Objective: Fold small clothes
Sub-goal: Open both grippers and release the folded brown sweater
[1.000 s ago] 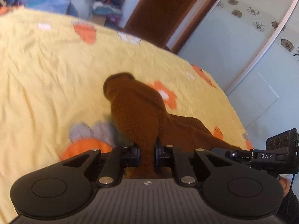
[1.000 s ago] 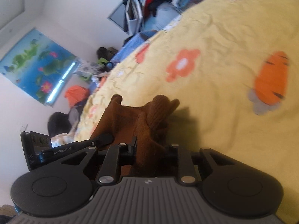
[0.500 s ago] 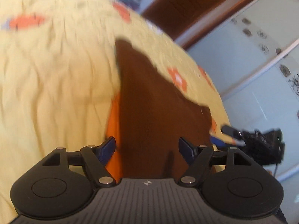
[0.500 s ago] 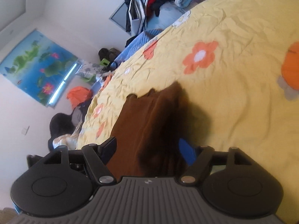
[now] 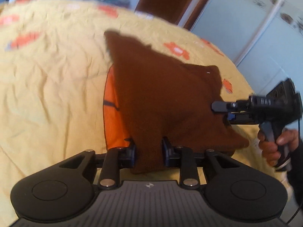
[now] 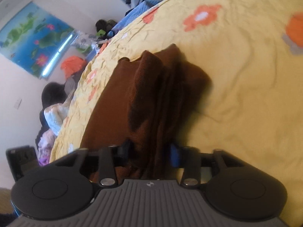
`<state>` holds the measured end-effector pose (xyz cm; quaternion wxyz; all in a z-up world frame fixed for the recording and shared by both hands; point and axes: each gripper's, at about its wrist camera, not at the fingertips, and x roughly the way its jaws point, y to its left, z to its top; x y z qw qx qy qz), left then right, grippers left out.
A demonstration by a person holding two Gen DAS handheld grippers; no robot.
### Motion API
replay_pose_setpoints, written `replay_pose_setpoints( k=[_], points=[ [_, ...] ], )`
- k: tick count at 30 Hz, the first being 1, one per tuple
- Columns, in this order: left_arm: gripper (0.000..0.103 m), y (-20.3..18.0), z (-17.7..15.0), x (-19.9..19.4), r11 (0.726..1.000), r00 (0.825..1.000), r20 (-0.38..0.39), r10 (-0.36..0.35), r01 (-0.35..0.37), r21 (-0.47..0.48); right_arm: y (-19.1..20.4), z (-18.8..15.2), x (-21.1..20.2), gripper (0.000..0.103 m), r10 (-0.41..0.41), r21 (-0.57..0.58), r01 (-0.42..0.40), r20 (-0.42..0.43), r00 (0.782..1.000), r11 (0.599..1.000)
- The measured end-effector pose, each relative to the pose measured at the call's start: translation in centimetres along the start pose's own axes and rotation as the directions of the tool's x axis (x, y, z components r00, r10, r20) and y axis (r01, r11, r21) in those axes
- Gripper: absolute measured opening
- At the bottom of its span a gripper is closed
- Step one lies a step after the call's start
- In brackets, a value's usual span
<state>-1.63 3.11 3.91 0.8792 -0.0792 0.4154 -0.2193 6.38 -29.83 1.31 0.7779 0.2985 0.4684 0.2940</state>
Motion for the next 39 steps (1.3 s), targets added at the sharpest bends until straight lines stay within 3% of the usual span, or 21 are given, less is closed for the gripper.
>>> replay_pose_setpoints(
  k=[2,4,7,10,11,13,14,15,19,22,23,24,25,27,28,30,34,36,37,38,39],
  points=[
    [0.066,-1.6,-1.3,-1.9,0.989,0.995,0.075,0.059,-0.068,0.129,0.0,-0.4,-1.5,0.065,0.002,0.053,-0.005,0.052,0.999,0.999],
    [0.075,-3.0,-2.7,-3.1,0.957,0.979,0.17,0.112,-0.153,0.247,0.6,-0.5,-3.5,0.065,0.023,0.033,-0.028,0.139,0.99,0.999],
    [0.075,-4.1,-3.6,-2.4,0.914,0.974,0.171,0.146,-0.199,0.352,1.5,0.7,-4.9,0.065,0.044,0.008,-0.046,0.191,0.981,0.999],
    [0.074,-4.7,-4.1,-0.9,0.874,0.959,0.186,0.213,-0.272,0.403,2.4,2.9,-3.3,0.065,0.019,-0.022,-0.016,0.176,0.984,1.0],
    [0.067,-4.8,-3.8,-0.2,0.866,0.953,0.197,0.231,-0.294,0.404,2.6,3.7,-2.2,0.065,0.008,-0.024,-0.004,0.16,0.987,1.0],
    [0.051,-5.2,-3.9,0.6,0.861,0.949,0.202,0.243,-0.306,0.407,2.6,4.8,0.1,0.044,-0.038,-0.027,0.041,0.108,0.993,0.999],
    [0.042,-5.2,-3.8,0.8,0.862,0.952,0.19,0.24,-0.299,0.408,2.7,5.6,1.3,0.013,-0.058,-0.043,0.061,0.076,0.995,0.997],
    [0.042,-5.4,-3.7,0.9,0.864,0.953,0.184,0.24,-0.296,0.408,3.0,6.1,1.8,0.014,-0.08,-0.071,0.084,0.053,0.995,0.994],
    [0.042,-5.6,-4.0,1.0,0.873,0.952,0.185,0.243,-0.298,0.386,2.8,8.2,1.7,0.013,-0.116,-0.11,0.127,0.1,0.988,0.986],
    [0.044,-5.5,-4.0,0.5,0.885,0.952,0.181,0.247,-0.298,0.358,0.7,7.6,2.8,0.024,-0.154,-0.049,0.156,0.042,0.987,0.986],
    [0.044,-5.4,-4.1,0.1,0.889,0.953,0.179,0.246,-0.295,0.35,0.6,6.9,2.1,0.039,-0.118,-0.023,0.119,0.064,0.991,0.993],
    [0.044,-5.3,-4.2,-0.3,0.891,0.952,0.186,0.244,-0.296,0.344,0.6,6.2,0.9,0.064,-0.073,-0.002,0.073,0.084,0.994,0.997],
    [0.044,-5.3,-4.4,-0.7,0.89,0.949,0.198,0.246,-0.302,0.342,0.8,5.4,-0.5,0.075,-0.034,0.015,0.033,0.112,0.993,0.999],
    [0.044,-5.2,-4.6,-1.2,0.883,0.943,0.217,0.252,-0.316,0.346,1.6,3.5,-3.3,0.077,0.017,0.016,-0.02,0.174,0.985,1.0],
    [0.044,-5.2,-4.6,-1.2,0.879,0.939,0.228,0.257,-0.325,0.349,2.1,2.5,-4.2,0.077,0.049,0.006,-0.051,0.158,0.986,0.999],
    [0.044,-5.3,-4.5,-0.9,0.87,0.934,0.242,0.264,-0.339,0.359,3.3,0.5,-5.0,0.073,0.071,-0.035,-0.068,0.089,0.994,0.997],
    [0.044,-5.5,-4.0,0.4,0.863,0.931,0.237,0.278,-0.35,0.363,5.2,-2.8,-3.3,0.065,-0.013,-0.144,0.005,-0.055,0.998,0.99],
    [0.041,-5.5,-3.7,0.9,0.865,0.931,0.236,0.279,-0.351,0.358,5.4,-3.8,-1.8,0.045,-0.062,-0.196,0.04,-0.106,0.992,0.98],
    [0.022,-5.3,-3.6,1.2,0.865,0.931,0.233,0.283,-0.352,0.356,5.4,-4.0,-1.1,0.036,-0.096,-0.223,0.067,-0.12,0.988,0.973],
    [0.016,-5.1,-3.3,1.3,0.871,0.932,0.221,0.286,-0.349,0.347,5.4,-4.1,-0.8,0.017,-0.119,-0.249,0.085,-0.125,0.985,0.965],
    [0.015,-4.8,-3.0,1.0,0.884,0.937,0.212,0.278,-0.336,0.325,5.6,-4.0,-1.0,0.013,-0.127,-0.275,0.089,-0.124,0.984,0.957]
  ],
)
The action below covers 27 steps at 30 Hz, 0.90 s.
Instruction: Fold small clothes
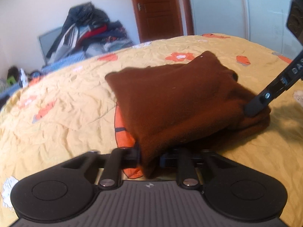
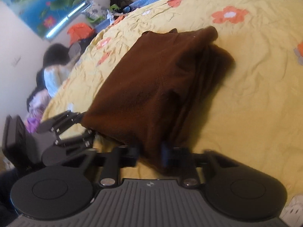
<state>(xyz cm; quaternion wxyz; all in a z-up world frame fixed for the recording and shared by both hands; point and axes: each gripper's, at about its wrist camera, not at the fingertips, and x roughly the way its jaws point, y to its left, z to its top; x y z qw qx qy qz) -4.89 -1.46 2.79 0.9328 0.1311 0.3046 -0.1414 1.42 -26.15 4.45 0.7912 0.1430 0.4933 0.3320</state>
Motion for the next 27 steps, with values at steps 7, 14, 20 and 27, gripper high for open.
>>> replay_pose_setpoints(
  k=[7,14,20,27],
  points=[
    [0.011,0.1,-1.2,-0.3,1.0,1.0,-0.003,-0.01,0.01,0.013,2.5,-0.2,-1.4,0.012,-0.204,-0.322,0.212,0.058,0.977,0.923],
    [0.011,-0.6,-2.2,-0.4,0.995,0.999,0.049,0.008,-0.013,0.095,0.1,1.3,-4.3,0.072,-0.029,-0.11,0.048,0.165,0.986,0.993],
    [0.011,0.4,-2.3,-0.5,0.999,0.997,0.061,-0.04,0.038,0.034,-5.2,8.3,-3.2,0.073,-0.051,0.201,-0.007,0.283,0.958,0.98],
    [0.012,0.9,-2.5,-0.5,0.998,0.997,0.061,-0.055,0.055,0.008,-5.2,11.4,2.7,0.021,-0.031,0.136,0.007,0.177,0.984,0.991]
  ],
)
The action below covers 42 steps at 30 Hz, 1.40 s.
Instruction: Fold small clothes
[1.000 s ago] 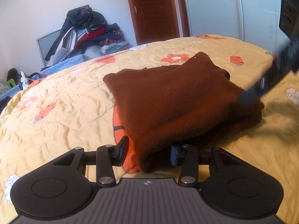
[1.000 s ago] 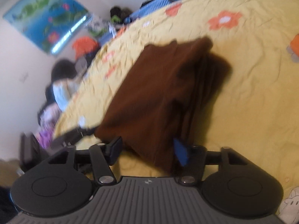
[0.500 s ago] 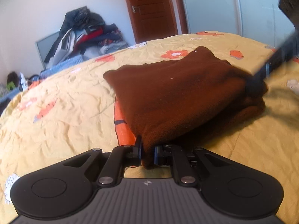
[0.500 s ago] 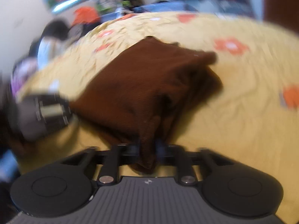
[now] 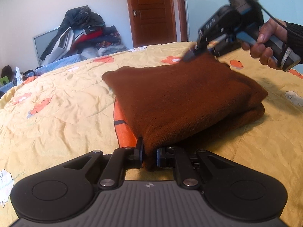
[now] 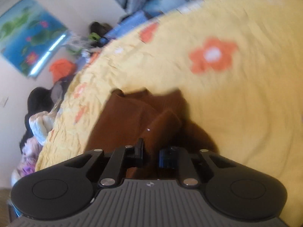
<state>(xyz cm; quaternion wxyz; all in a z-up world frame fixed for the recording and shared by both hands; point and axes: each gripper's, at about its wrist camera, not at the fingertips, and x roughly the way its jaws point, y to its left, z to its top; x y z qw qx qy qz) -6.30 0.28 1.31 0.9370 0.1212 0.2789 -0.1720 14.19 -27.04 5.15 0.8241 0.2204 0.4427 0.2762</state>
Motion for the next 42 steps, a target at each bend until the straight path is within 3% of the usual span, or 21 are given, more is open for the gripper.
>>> replay_pose_setpoints(
  k=[2,4,5,6,8,10,11,15,17,19,20,21,23,25,27,29,31,34,37,40,42],
  points=[
    [0.012,0.1,0.0,0.0,1.0,1.0,0.0,-0.003,0.003,-0.004,0.7,-0.3,-0.6,0.015,-0.011,-0.095,0.016,0.056,0.998,0.995],
    [0.012,0.2,0.0,0.0,1.0,1.0,0.0,-0.008,0.008,-0.007,-0.8,-1.0,0.8,0.017,-0.127,-0.101,0.127,0.004,0.992,0.987],
    [0.012,0.2,0.0,-0.3,1.0,1.0,0.0,-0.009,0.009,-0.004,-1.6,-1.6,0.6,0.023,-0.107,-0.072,0.109,0.025,0.994,0.991],
    [0.012,0.2,0.1,-0.8,1.0,1.0,0.001,-0.005,0.005,0.008,-1.9,-1.9,-0.3,0.04,-0.069,-0.031,0.071,0.052,0.996,0.997],
    [0.014,0.5,0.4,-2.6,1.0,1.0,0.016,-0.021,0.021,0.001,-1.4,-2.4,-3.0,0.056,-0.056,0.033,0.053,0.104,0.993,0.998],
    [0.015,0.8,1.2,-4.2,0.998,0.997,0.053,-0.062,0.063,-0.02,0.0,-3.8,-6.7,0.057,-0.002,0.01,0.0,0.213,0.977,1.0],
    [0.015,0.6,1.8,-4.4,0.997,0.995,0.067,-0.075,0.076,-0.017,0.8,-4.5,-7.8,0.057,0.031,0.005,-0.033,0.223,0.974,0.999],
    [0.015,-1.2,3.8,-2.0,0.996,0.991,0.095,-0.089,0.086,0.033,3.8,-7.3,-6.9,0.073,0.196,0.027,-0.2,0.108,0.975,0.979],
    [0.015,-1.9,4.0,-0.3,0.994,0.994,0.047,-0.102,0.1,0.047,4.4,-8.4,-4.5,0.074,0.206,0.044,-0.207,0.027,0.978,0.977],
    [0.015,-2.2,3.5,0.0,0.992,0.995,0.003,-0.104,0.104,0.071,3.8,-9.4,-2.1,0.074,0.118,0.043,-0.117,-0.03,0.993,0.992],
    [0.015,-2.0,3.2,-0.5,0.99,0.993,0.002,-0.114,0.114,0.079,2.8,-9.9,-1.2,0.063,0.104,0.047,-0.103,-0.029,0.994,0.994],
    [0.015,-1.8,2.8,-1.3,0.987,0.991,-0.006,-0.134,0.134,0.086,2.0,-10.3,-1.5,0.061,0.122,0.053,-0.122,0.0,0.992,0.991],
    [0.015,-1.0,2.3,-2.8,0.984,0.988,-0.022,-0.156,0.157,0.088,1.4,-10.4,-2.1,0.061,0.144,0.104,-0.144,0.007,0.99,0.984],
    [0.015,-0.1,2.5,-3.9,0.987,0.988,-0.01,-0.156,0.157,0.043,2.0,-10.6,-2.3,0.062,0.139,0.066,-0.138,-0.003,0.99,0.988],
    [0.022,0.5,3.4,-4.0,0.986,0.986,0.02,-0.166,0.167,-0.004,2.3,-10.7,-2.0,0.069,0.149,0.053,-0.149,0.002,0.989,0.987],
    [0.058,0.4,4.3,-3.6,0.99,0.988,0.066,-0.141,0.143,-0.015,2.1,-10.9,-2.2,0.072,0.174,0.081,-0.174,0.015,0.985,0.981],
    [0.077,-0.3,4.9,-2.6,0.992,0.987,0.104,-0.126,0.127,-0.003,1.7,-11.0,-2.5,0.073,0.183,0.101,-0.185,0.024,0.983,0.978],
    [0.077,-1.6,4.9,0.1,0.987,0.986,0.049,-0.158,0.155,0.049,1.3,-11.3,-2.7,0.072,0.201,0.124,-0.204,0.038,0.979,0.971],
    [0.075,-2.6,3.2,2.9,0.986,0.991,-0.054,-0.119,0.124,0.108,0.5,-11.5,-3.1,0.07,0.219,0.164,-0.224,0.049,0.975,0.961],
    [0.075,-2.8,2.5,2.4,0.987,0.994,-0.027,-0.11,0.112,0.112,1.1,-11.2,-3.8,0.071,0.183,0.184,-0.185,0.027,0.983,0.965],
    [0.075,-2.5,2.5,2.5,0.989,0.993,-0.032,-0.113,0.116,0.088,2.6,-10.4,-4.3,0.08,0.144,0.17,-0.144,0.013,0.99,0.975]
  ],
)
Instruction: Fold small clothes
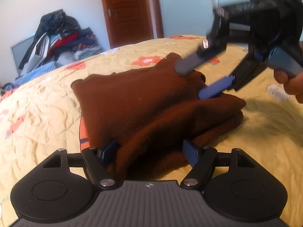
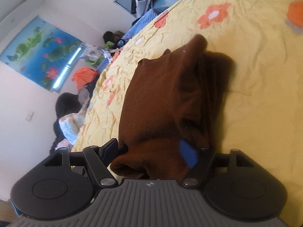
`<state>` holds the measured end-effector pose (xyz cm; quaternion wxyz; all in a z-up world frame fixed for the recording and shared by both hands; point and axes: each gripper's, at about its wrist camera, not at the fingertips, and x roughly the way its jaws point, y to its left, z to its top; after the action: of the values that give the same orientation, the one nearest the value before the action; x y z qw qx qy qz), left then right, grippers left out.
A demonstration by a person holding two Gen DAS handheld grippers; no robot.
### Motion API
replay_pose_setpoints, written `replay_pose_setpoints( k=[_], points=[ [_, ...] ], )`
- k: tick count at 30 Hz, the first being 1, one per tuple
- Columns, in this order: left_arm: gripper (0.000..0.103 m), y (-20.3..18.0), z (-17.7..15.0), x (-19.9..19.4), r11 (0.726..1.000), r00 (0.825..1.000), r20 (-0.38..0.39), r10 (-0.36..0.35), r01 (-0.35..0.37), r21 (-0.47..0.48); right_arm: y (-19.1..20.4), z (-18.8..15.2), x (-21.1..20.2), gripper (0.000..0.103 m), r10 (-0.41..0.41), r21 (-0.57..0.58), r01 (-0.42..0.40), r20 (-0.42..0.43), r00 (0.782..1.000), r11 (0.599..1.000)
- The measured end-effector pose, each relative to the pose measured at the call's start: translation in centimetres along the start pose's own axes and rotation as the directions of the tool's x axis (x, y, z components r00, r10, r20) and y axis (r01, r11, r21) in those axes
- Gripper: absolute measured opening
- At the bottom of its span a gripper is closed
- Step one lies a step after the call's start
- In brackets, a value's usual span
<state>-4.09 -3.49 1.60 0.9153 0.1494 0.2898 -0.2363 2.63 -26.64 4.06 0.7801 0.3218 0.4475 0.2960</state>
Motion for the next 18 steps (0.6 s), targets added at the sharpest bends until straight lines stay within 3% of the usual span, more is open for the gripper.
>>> replay_pose_setpoints(
  k=[4,7,8,11,16,18],
  points=[
    [0.075,-0.2,0.1,0.2,1.0,1.0,0.002,0.007,-0.007,0.006,2.7,0.0,1.0,0.092,0.028,-0.101,-0.03,-0.017,0.999,0.994],
    [0.075,-0.2,-0.3,-0.1,1.0,1.0,0.003,0.002,-0.002,0.003,1.5,-0.8,3.0,0.092,-0.011,-0.108,0.002,-0.085,0.996,0.994],
    [0.075,-0.1,-0.3,-0.1,1.0,1.0,0.004,0.001,-0.001,0.002,1.0,-1.3,2.7,0.091,0.028,-0.133,-0.036,-0.058,0.998,0.99],
    [0.075,-0.1,-0.5,-0.2,1.0,1.0,0.008,0.002,-0.002,0.005,0.0,-1.5,1.7,0.088,0.069,-0.076,-0.072,-0.04,0.997,0.995],
    [0.075,-0.1,-0.5,-0.2,1.0,1.0,0.008,0.003,-0.003,0.004,1.9,-0.7,1.1,0.091,0.018,-0.062,-0.021,-0.051,0.999,0.998],
    [0.075,-0.2,-0.5,-0.3,1.0,1.0,0.008,0.005,-0.006,0.006,2.7,-0.5,0.9,0.094,0.066,-0.076,-0.068,-0.033,0.997,0.995]
  ],
)
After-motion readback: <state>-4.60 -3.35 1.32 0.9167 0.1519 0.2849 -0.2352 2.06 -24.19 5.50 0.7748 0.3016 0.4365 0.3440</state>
